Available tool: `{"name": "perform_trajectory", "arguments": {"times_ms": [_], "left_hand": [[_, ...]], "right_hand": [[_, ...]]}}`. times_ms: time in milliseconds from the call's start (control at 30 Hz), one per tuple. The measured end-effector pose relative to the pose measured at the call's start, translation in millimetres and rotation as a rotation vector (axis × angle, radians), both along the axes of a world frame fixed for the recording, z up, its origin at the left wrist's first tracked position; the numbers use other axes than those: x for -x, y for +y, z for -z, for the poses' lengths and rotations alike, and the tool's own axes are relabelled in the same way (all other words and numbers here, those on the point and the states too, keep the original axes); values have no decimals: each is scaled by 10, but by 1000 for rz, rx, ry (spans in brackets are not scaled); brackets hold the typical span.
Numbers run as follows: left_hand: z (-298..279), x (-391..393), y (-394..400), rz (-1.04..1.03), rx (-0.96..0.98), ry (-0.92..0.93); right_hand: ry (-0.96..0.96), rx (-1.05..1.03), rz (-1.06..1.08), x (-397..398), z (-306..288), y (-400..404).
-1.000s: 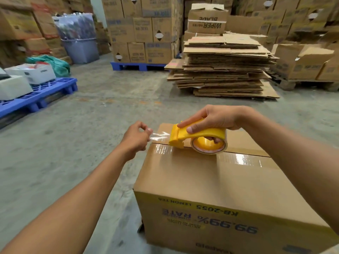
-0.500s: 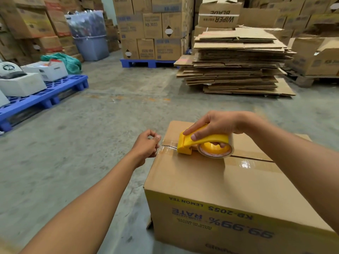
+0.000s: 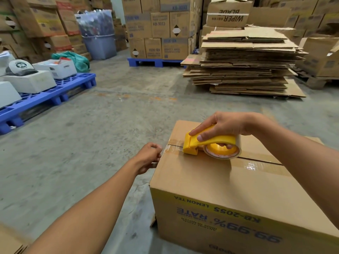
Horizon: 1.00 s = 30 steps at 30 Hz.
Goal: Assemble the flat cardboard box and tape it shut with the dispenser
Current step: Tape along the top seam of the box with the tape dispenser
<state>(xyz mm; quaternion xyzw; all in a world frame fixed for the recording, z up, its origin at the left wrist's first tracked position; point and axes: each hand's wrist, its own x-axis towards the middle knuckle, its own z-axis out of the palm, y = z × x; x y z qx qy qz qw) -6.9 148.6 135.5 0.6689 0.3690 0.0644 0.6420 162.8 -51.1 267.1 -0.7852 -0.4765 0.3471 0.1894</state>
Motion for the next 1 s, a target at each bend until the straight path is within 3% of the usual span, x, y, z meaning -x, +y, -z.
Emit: {"name": "perform_trajectory", "arguments": {"times_ms": [67,167,300,433,800,1000], "left_hand": [[44,50,40,-57,-138,11],[-145,53,-16,-69,-479,-115],[-401,-46,-436,378,-868,-164],[-265,-33,-588,597,-1028,43],[-224,-66,-619,591,-1227,154],[-223,-106,-599,634,-1221,221]], "right_hand": [[-8,4,-2,6,-1,0],[-7,11,-6,10,-15,1],[20,34,-3,21,-47,32],[104,98,-2,4,-80,103],[199,129,-19,-154,-112,-121],[164,237,77,-522,-193,-987]]}}
